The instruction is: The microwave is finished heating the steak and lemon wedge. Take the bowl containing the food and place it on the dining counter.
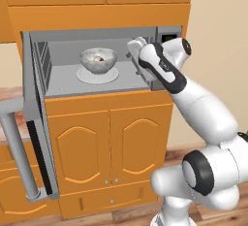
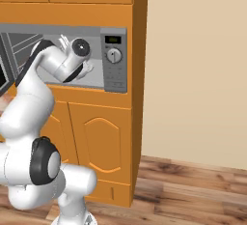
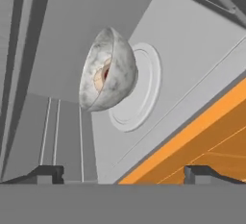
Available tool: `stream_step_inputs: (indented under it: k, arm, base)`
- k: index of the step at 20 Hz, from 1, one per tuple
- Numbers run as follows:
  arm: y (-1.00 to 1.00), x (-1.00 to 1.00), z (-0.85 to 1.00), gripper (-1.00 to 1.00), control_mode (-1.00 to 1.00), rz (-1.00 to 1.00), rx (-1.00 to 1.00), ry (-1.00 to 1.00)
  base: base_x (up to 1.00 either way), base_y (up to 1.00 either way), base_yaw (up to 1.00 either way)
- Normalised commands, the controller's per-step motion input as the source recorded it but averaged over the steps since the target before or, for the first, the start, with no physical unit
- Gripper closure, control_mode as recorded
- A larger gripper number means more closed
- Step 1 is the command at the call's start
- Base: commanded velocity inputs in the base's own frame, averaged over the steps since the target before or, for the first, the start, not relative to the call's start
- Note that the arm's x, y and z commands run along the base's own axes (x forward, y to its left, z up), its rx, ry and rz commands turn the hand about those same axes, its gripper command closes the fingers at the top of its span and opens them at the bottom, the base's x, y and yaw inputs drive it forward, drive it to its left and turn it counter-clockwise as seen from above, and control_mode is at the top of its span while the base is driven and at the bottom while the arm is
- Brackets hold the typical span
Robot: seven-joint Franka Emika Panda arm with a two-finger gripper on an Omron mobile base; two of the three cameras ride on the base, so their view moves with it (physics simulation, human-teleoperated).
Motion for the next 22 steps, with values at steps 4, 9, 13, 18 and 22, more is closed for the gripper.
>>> stream_step_inputs:
  k: [4,9,13,18,22]
  arm:
    - [0.10,0.54,-0.14,-1.00,-1.00,-0.02,0.00,0.10]
    - [0.29,0.57,-0.22,-1.00,-1.00,-0.01,0.00,0.06]
    - [0.54,0.48,-0.26,-1.00,-1.00,-0.02,-0.01,0.01]
    - [0.45,0.41,-0.39,-1.00,-1.00,0.00,-0.05,0.00]
    - [0.34,0.49,-0.23,-1.00,-1.00,-0.02,-0.04,0.00]
  base:
    - [0.00,0.00,0.00]
    - [0.00,0.00,0.00]
    - [0.00,0.00,0.00]
    - [0.00,0.00,0.00]
    - [0.00,0.00,0.00]
